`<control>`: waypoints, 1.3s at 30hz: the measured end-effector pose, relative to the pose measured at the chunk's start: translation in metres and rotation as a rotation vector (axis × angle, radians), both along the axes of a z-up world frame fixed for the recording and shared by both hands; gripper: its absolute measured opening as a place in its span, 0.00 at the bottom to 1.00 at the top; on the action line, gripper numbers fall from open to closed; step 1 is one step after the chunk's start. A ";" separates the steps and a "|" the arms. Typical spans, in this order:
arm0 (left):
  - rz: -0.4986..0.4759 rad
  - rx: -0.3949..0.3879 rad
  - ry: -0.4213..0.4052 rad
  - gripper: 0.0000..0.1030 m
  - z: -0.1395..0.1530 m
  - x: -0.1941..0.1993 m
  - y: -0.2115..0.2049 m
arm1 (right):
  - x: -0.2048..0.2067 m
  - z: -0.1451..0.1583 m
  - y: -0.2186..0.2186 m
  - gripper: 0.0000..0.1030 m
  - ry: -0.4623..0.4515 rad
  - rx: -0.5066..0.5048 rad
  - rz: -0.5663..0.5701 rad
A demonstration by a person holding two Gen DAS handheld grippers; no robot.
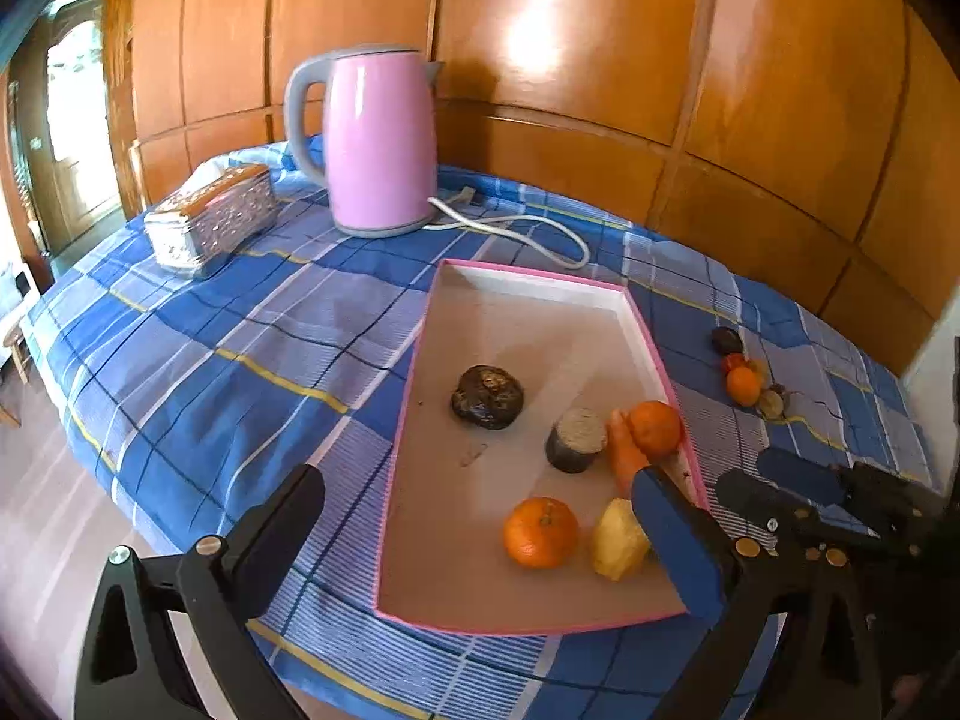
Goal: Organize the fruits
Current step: 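Carry the yellow chunk into the tray and open the right gripper, then move both grippers back to the fruit cluster beside the tray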
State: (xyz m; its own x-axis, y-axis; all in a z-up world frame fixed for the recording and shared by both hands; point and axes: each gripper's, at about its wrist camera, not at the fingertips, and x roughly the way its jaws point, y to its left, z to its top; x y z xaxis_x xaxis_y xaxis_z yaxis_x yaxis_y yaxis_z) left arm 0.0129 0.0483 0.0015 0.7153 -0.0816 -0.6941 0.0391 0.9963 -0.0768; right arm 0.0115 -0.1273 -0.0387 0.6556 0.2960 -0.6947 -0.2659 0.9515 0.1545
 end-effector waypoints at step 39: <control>-0.359 0.015 0.153 0.72 -0.019 0.076 -0.160 | 0.008 -0.027 -0.183 0.36 0.035 0.022 -0.448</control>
State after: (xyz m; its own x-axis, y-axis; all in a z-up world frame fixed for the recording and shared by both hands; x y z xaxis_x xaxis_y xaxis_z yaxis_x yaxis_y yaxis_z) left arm 0.0892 -0.1116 -0.0179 0.5311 -0.2967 -0.7937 0.3749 0.9223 -0.0939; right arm 0.0191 -0.3108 -0.0654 0.6986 0.0037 -0.7155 0.1769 0.9681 0.1777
